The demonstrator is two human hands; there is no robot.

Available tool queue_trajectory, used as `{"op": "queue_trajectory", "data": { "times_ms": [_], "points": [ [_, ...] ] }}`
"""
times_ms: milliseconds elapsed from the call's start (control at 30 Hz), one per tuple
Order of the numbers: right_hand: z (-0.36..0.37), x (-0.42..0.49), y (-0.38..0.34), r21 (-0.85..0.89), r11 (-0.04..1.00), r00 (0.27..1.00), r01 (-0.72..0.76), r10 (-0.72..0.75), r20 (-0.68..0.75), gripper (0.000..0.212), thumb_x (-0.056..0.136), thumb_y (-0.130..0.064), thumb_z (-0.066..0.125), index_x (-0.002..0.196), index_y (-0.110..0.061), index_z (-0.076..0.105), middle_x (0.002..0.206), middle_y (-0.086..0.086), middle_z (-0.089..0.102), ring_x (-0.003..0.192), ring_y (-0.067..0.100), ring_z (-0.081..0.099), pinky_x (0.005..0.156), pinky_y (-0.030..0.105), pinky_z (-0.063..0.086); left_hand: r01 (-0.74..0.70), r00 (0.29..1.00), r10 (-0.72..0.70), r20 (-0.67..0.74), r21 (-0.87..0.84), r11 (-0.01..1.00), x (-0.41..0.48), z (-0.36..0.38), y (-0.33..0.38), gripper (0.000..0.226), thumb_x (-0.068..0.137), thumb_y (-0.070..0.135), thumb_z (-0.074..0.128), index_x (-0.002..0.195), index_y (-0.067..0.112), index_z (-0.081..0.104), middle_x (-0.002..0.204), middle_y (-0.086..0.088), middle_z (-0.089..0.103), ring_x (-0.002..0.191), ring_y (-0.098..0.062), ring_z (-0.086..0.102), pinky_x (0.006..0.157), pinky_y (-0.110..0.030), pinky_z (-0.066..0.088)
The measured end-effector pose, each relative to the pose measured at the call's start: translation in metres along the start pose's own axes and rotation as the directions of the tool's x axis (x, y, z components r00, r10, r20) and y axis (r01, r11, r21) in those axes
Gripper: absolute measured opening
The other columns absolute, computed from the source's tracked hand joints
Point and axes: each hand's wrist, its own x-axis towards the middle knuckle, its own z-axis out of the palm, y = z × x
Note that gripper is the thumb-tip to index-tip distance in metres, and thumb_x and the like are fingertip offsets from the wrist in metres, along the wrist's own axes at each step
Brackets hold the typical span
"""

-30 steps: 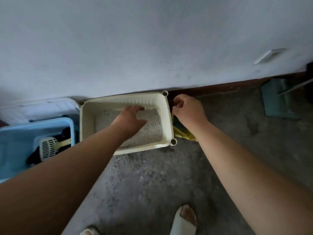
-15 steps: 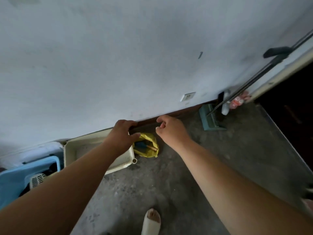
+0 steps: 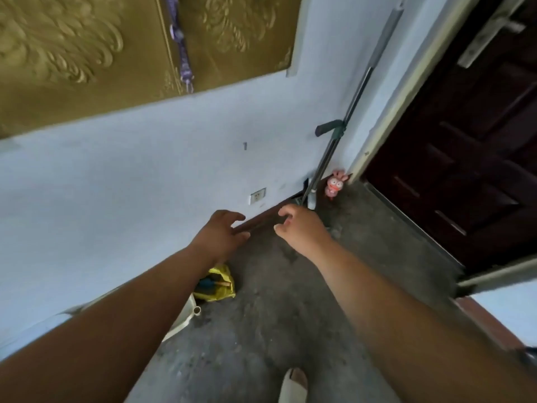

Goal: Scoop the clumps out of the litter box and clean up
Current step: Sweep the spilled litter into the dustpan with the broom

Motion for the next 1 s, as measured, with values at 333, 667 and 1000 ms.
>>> {"op": "queue_trajectory", "data": {
  "times_ms": [333, 667, 1000],
  "points": [
    [-0.207, 0.052, 0.115, -0.066, 0.998, 1.0, 0.003, -0.003, -0.007, 0.046, 0.087, -0.04, 0.06, 0.124, -0.014, 0.053, 0.116, 0.003, 0.057, 0.107, 0.021, 0.059, 0.08, 0.027, 0.046, -0.033, 0.999, 0.033, -0.002, -0.035, 0.999, 0.09, 0.073, 0.181, 0.046, 0.091, 0.038, 0.06, 0.133, 0.026, 0.049, 0.143, -0.001, 0.038, 0.115, -0.018, 0.055, 0.098, -0.025, 0.044],
    [-0.305, 0.164, 0.138, 0.005, 0.998, 0.998, 0.055, -0.055, -0.013, 0.048, 0.09, -0.04, 0.059, 0.129, -0.015, 0.049, 0.127, 0.003, 0.057, 0.089, 0.014, 0.061, 0.069, 0.021, 0.041, -0.067, 0.992, 0.068, -0.104, 0.015, 0.998, 0.215, 0.067, 0.278, 0.048, 0.091, 0.037, 0.059, 0.136, 0.026, 0.046, 0.141, 0.0, 0.037, 0.112, -0.017, 0.057, 0.099, -0.03, 0.044],
    [-0.336, 0.31, 0.134, 0.001, 1.0, 0.996, 0.006, -0.006, -0.088, 0.06, 0.087, -0.029, 0.065, 0.136, -0.012, 0.036, 0.136, 0.01, 0.045, 0.116, 0.026, 0.054, 0.086, 0.029, 0.048, 0.025, 1.0, -0.026, 0.0, 0.28, 0.96, 0.38, 0.063, 0.288, 0.063, 0.088, 0.039, 0.062, 0.143, 0.03, 0.034, 0.146, 0.0, 0.035, 0.128, -0.022, 0.046, 0.106, -0.042, 0.035]
  ]
}}
